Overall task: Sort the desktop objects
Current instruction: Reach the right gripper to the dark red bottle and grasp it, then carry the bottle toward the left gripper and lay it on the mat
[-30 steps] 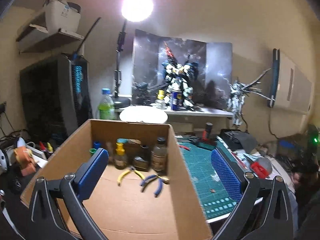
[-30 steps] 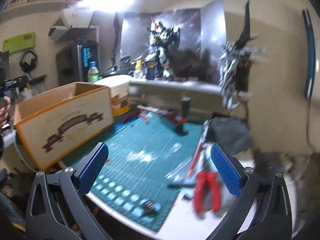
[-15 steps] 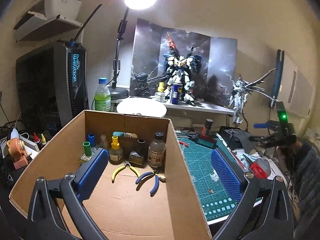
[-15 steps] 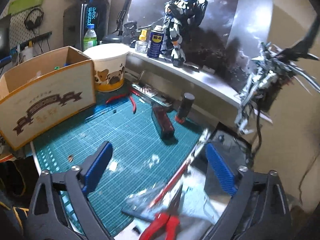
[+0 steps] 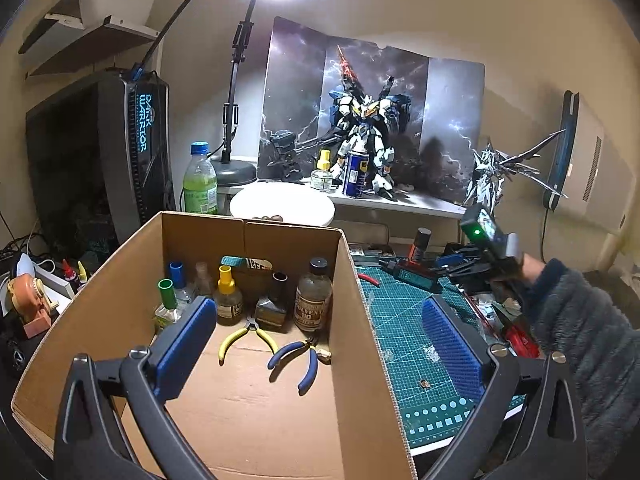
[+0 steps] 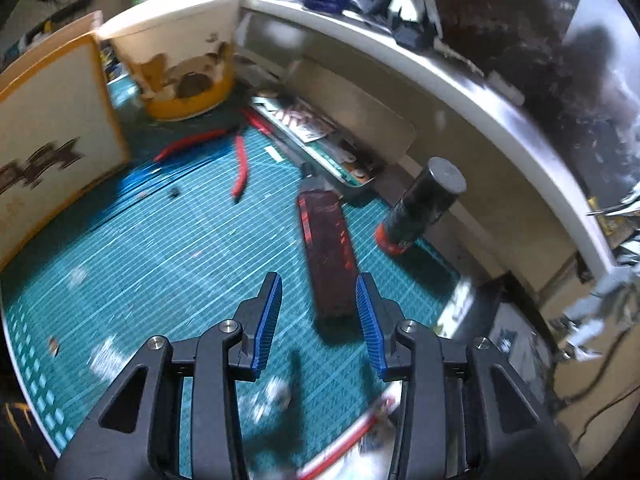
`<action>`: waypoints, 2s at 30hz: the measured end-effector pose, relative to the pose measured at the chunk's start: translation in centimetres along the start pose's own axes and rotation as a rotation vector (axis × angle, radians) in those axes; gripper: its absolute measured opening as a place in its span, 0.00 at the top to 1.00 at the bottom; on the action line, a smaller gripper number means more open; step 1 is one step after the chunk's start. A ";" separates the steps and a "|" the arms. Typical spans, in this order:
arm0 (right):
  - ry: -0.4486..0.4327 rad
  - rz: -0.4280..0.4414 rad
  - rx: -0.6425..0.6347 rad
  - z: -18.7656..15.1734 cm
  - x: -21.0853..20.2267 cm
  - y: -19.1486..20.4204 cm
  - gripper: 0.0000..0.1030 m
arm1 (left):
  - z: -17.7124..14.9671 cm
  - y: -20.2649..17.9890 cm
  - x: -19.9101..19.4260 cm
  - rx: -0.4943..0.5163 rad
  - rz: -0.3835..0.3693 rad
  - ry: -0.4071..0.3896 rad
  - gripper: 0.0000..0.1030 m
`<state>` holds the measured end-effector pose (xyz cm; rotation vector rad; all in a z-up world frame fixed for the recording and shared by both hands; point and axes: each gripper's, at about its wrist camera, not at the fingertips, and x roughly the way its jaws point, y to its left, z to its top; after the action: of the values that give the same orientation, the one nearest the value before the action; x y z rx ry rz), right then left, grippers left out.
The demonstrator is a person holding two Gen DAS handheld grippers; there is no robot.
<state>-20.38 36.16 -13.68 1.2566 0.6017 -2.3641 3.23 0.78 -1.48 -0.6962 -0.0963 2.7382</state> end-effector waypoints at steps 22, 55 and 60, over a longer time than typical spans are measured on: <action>-0.079 -0.011 0.079 -2.0 -1.4 0.3 0.66 | -0.7 -1.1 -1.0 0.014 -0.038 -0.015 0.00; -0.140 0.153 -0.125 -8.0 -10.5 22.2 0.67 | -3.5 -2.7 -3.7 0.013 -0.083 -0.026 0.00; -0.111 0.172 -0.098 -8.9 -10.1 22.0 0.67 | -4.2 -4.2 -3.3 0.036 -0.105 -0.010 0.00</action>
<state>2.47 24.11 -13.71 1.0815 0.5443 -2.2179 9.17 3.70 -3.04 -0.6492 -0.0834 2.6364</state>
